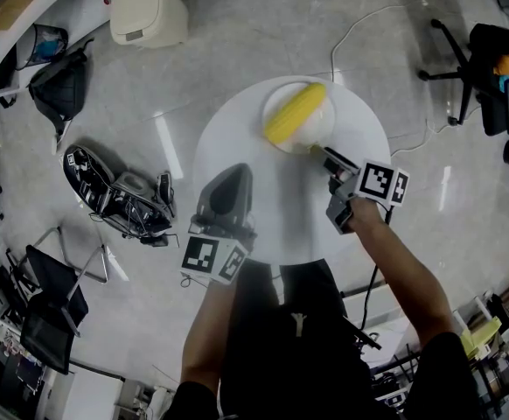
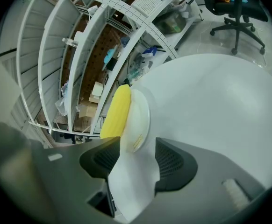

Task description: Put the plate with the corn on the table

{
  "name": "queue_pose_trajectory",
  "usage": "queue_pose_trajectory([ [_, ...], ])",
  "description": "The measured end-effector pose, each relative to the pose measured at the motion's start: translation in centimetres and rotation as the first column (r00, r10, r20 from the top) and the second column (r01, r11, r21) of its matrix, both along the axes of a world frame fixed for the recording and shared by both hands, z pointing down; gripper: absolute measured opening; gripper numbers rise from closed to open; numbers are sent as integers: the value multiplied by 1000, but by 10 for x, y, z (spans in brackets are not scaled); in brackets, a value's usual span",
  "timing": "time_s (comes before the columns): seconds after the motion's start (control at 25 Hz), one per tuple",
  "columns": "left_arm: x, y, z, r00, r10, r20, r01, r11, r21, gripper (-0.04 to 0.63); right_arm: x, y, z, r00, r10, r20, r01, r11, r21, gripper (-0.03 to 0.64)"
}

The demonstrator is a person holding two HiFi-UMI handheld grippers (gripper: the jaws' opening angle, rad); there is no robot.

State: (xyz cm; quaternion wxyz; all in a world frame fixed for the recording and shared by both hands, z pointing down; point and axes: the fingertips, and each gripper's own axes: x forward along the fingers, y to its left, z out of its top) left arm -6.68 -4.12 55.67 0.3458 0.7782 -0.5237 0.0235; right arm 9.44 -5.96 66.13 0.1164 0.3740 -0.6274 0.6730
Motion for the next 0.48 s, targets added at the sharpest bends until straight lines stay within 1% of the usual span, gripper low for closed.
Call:
queue_pose_trajectory([
  [0.48,9,8,-1,1000,18,-1,-18,1000,3,2,17,12,2,1000,22,-9,-22,1000,0,232],
])
